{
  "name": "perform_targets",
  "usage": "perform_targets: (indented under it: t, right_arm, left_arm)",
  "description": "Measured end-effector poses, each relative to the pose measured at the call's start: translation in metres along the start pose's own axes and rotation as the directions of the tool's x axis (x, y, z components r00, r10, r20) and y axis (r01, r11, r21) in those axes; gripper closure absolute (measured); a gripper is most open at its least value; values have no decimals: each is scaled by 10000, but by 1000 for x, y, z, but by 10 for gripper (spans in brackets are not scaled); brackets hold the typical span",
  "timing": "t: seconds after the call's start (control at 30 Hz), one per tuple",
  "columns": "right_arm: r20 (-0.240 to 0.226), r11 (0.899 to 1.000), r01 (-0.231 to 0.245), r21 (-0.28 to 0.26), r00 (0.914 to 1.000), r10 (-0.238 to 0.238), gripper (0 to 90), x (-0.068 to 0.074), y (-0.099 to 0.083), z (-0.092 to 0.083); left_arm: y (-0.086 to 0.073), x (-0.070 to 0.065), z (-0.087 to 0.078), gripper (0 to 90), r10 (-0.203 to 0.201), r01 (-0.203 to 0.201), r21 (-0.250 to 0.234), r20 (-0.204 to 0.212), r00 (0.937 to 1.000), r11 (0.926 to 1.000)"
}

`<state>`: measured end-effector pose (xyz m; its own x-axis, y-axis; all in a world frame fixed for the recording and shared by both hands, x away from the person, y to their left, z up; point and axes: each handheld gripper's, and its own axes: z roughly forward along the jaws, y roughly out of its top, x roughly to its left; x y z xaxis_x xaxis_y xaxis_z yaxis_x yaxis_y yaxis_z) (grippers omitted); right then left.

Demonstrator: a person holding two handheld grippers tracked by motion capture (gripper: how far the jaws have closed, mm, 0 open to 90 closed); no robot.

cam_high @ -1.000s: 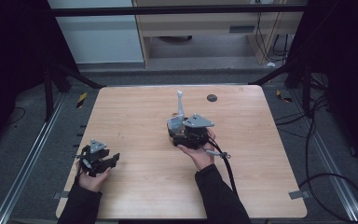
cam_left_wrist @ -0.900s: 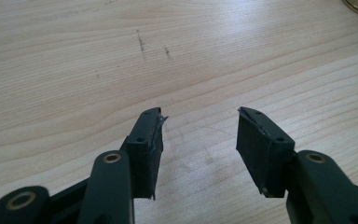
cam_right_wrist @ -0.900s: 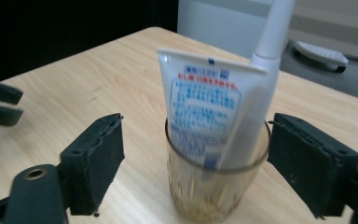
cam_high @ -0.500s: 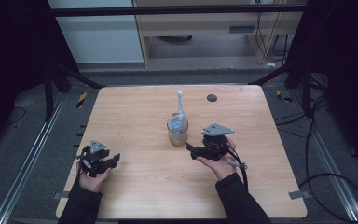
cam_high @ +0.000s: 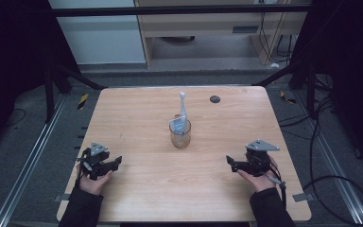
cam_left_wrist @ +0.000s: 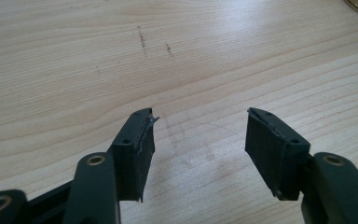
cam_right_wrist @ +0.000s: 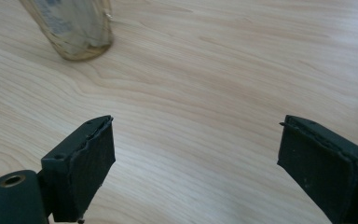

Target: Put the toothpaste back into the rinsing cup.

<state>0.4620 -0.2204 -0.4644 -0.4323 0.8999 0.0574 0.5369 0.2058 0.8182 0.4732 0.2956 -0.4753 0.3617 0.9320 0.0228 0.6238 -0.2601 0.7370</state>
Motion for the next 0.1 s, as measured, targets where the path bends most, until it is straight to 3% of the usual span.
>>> perform_targets:
  t: [0.1]
  right_arm:
    - [169,9999,-91,47,9998,90,109,-6,-6,-4]
  left_arm:
    - [-1,1,0,394,-34,34,-3,-9,10000,10000]
